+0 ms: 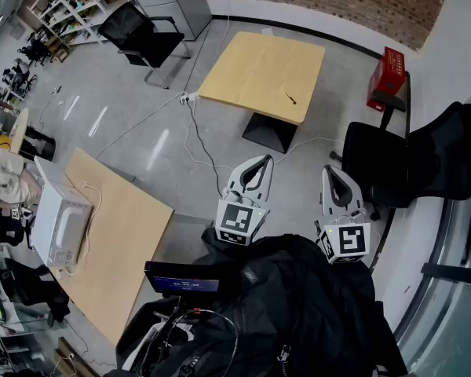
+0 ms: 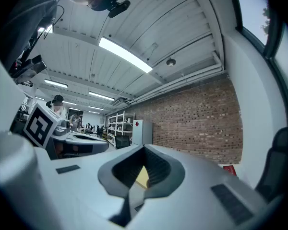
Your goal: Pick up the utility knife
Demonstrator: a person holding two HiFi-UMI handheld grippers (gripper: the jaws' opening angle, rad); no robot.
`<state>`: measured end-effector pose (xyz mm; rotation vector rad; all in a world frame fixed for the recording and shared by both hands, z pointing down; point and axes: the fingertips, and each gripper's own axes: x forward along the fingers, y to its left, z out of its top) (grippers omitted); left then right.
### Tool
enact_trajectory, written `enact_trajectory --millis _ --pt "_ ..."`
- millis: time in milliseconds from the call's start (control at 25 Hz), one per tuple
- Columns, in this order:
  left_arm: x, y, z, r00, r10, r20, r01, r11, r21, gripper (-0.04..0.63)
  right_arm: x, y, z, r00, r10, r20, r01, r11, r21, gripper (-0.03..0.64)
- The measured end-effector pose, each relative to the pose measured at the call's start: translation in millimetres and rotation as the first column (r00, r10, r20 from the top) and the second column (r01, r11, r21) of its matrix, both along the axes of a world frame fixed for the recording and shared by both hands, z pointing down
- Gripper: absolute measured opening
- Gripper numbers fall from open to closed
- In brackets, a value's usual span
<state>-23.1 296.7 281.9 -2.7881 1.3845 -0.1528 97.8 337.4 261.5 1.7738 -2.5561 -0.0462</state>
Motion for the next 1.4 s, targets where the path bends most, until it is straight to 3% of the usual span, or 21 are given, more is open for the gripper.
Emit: enact_trajectory --millis 520,1000,1400 --pt "5 10 9 1.000 -0.026 0.006 0.026 0.999 -0.030 0.000 8 11 10 1.000 -0.016 0.022 0.017 0.999 -0.032 0.005" --pt "5 26 25 0.993 -0.115 0.006 0.115 0.992 -0.059 0.000 15 24 29 0.996 -0.075 0.047 0.078 0.994 -0.077 0.005" --pt "16 24 37 0.993 -0.113 -0.014 0.111 0.989 -0.098 0.000 20 21 45 0.991 -0.109 0.076 0.116 0.989 -0.090 0.005"
